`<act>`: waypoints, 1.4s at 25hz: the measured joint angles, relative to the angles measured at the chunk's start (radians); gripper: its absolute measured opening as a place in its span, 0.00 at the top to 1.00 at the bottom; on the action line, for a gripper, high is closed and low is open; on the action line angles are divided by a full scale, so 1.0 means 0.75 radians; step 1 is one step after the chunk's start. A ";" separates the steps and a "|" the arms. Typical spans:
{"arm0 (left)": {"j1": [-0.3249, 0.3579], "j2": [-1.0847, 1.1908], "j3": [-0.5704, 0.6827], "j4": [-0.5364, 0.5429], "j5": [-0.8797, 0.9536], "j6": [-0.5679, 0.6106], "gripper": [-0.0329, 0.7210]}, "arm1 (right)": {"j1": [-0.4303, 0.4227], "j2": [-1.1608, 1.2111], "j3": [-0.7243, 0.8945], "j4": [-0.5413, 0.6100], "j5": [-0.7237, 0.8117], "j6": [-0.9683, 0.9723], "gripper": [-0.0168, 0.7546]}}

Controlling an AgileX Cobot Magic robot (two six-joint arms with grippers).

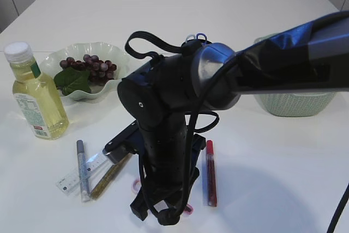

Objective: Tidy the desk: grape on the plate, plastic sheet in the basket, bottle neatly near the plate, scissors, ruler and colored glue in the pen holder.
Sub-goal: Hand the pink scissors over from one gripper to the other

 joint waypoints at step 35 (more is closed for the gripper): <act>0.000 0.000 0.000 -0.001 0.000 -0.002 0.57 | 0.000 0.000 -0.106 0.000 0.095 0.012 0.74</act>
